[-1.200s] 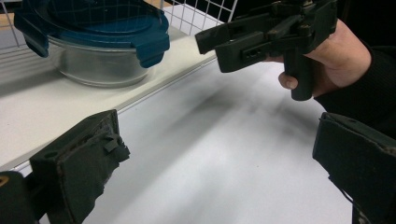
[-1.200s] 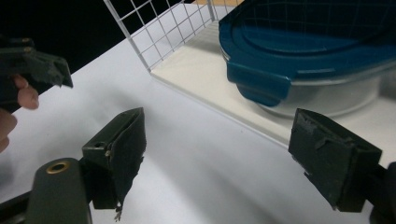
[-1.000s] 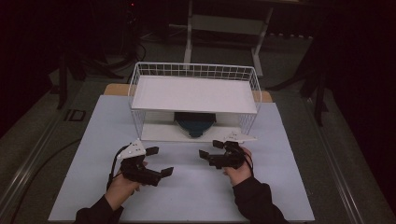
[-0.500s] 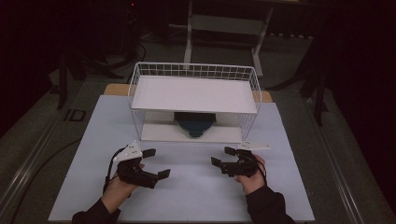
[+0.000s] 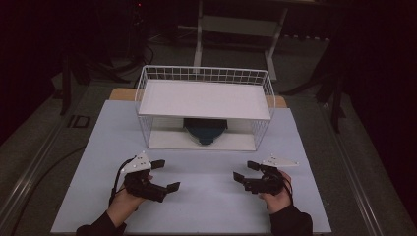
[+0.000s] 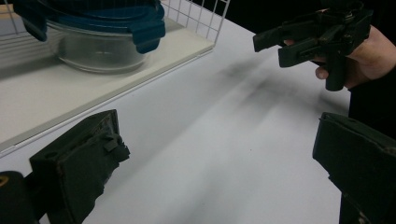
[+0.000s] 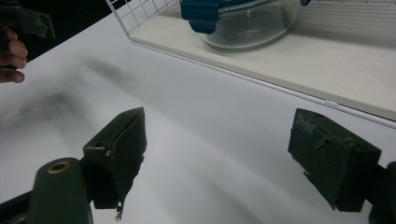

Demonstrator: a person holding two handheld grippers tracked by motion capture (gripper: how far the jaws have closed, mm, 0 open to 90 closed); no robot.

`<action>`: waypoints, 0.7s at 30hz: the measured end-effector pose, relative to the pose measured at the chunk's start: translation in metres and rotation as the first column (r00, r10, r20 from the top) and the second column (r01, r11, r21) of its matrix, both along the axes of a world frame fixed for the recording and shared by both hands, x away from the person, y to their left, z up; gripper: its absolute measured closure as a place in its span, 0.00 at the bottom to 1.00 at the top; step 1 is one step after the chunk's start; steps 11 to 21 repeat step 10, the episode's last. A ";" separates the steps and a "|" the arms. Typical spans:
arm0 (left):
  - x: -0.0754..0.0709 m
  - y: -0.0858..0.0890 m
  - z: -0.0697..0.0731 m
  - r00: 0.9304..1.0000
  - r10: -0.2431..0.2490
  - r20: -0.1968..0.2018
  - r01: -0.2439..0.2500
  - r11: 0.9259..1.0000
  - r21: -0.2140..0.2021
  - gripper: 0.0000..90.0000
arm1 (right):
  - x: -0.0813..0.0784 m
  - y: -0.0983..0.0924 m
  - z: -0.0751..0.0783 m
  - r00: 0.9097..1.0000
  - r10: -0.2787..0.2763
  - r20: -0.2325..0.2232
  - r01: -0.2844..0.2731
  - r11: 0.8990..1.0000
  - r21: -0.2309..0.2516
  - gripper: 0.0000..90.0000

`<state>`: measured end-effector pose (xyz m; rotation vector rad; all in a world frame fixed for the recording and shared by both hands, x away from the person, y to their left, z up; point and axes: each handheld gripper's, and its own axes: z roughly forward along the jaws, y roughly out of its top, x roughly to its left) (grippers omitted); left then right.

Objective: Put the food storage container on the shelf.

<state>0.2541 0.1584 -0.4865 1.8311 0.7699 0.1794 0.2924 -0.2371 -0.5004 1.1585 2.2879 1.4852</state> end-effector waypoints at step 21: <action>0.001 -0.003 -0.003 1.000 -0.006 0.009 0.006 1.000 0.003 0.02 | 0.004 -0.008 -0.007 1.000 -0.019 0.023 0.020 1.000 -0.024 0.21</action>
